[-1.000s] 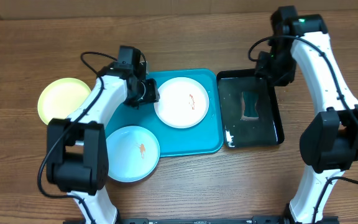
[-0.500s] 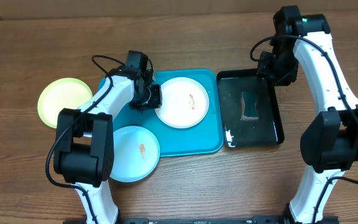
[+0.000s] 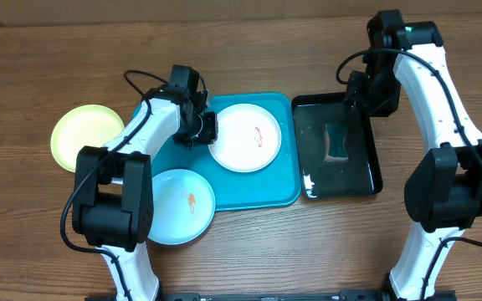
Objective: Clean dirty plates on tray and stack at the side
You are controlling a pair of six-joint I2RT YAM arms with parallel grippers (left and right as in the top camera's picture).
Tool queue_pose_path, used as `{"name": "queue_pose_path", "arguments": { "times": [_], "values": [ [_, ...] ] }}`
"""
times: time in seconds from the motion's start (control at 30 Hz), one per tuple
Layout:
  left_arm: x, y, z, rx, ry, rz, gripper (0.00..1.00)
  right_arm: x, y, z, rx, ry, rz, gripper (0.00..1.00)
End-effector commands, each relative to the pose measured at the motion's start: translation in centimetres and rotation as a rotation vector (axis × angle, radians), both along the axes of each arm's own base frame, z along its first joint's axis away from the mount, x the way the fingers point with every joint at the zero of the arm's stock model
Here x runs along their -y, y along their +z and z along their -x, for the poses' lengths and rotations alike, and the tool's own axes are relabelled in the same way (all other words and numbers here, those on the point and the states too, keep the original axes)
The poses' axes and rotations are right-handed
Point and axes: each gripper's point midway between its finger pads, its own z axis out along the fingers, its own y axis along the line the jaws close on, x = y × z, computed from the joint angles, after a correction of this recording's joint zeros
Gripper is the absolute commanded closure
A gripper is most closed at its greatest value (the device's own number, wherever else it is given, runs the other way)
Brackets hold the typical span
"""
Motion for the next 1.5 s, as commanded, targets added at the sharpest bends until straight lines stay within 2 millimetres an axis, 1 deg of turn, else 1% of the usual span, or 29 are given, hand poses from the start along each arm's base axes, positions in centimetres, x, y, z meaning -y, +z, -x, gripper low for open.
{"name": "queue_pose_path", "arguments": {
  "times": [0.0,0.03,0.1,0.13,0.23,0.4,0.47,0.53,0.57,1.07,1.13,1.2,1.23,1.37,1.47],
  "values": [
    [0.3,0.2,-0.7,0.021,-0.036,-0.002,0.79,0.0,0.6,0.0,0.021,0.005,-0.002,0.49],
    [0.3,0.2,-0.7,0.02,-0.036,-0.003,0.8,0.0,0.6,0.0,0.021,0.005,-0.001,0.48],
    [0.0,0.2,-0.8,0.022,-0.033,-0.019,0.85,0.0,0.6,0.0,0.021,0.005,-0.001,0.49],
    [-0.1,0.1,-0.8,0.023,-0.032,-0.028,0.85,0.0,0.6,0.0,0.02,0.005,-0.001,0.48],
    [-0.5,-0.1,-0.6,0.019,-0.028,-0.055,0.82,0.0,0.6,0.0,0.02,0.005,-0.001,0.49],
    [-0.5,-0.6,-0.3,0.007,-0.029,-0.056,0.8,0.0,0.6,0.0,0.02,0.005,-0.001,0.48],
    [-0.5,-0.8,-0.2,0.007,-0.028,-0.055,0.8,0.0,0.6,0.0,0.02,0.005,-0.001,0.48],
    [-0.5,-1.0,-0.1,0.005,-0.025,-0.055,0.86,0.0,0.6,0.0,0.02,0.005,-0.001,0.48],
    [-0.5,-1.0,-0.1,0.006,-0.026,-0.055,0.87,0.0,0.6,0.0,0.021,0.005,-0.001,0.49],
    [-0.6,-1.5,0.5,-0.012,-0.027,-0.058,0.85,0.0,0.6,0.1,0.016,0.004,-0.002,0.48],
    [-0.6,-1.7,0.6,-0.016,-0.028,-0.059,0.87,0.0,0.6,0.1,0.016,0.005,-0.001,0.49],
    [-0.5,-1.7,0.6,-0.014,-0.03,-0.059,0.93,0.0,0.6,0.1,0.016,0.005,-0.002,0.48],
    [-0.5,-1.7,0.5,-0.013,-0.03,-0.059,0.94,0.0,0.6,0.1,0.016,0.005,-0.002,0.49],
    [-0.5,-1.7,0.6,-0.011,-0.038,-0.062,0.95,0.0,0.6,0.2,0.011,0.005,-0.002,0.48],
    [-0.5,-1.7,0.5,-0.006,-0.056,-0.064,0.96,-0.1,0.5,0.7,-0.007,0.01,0.0,0.48]
  ]
}}
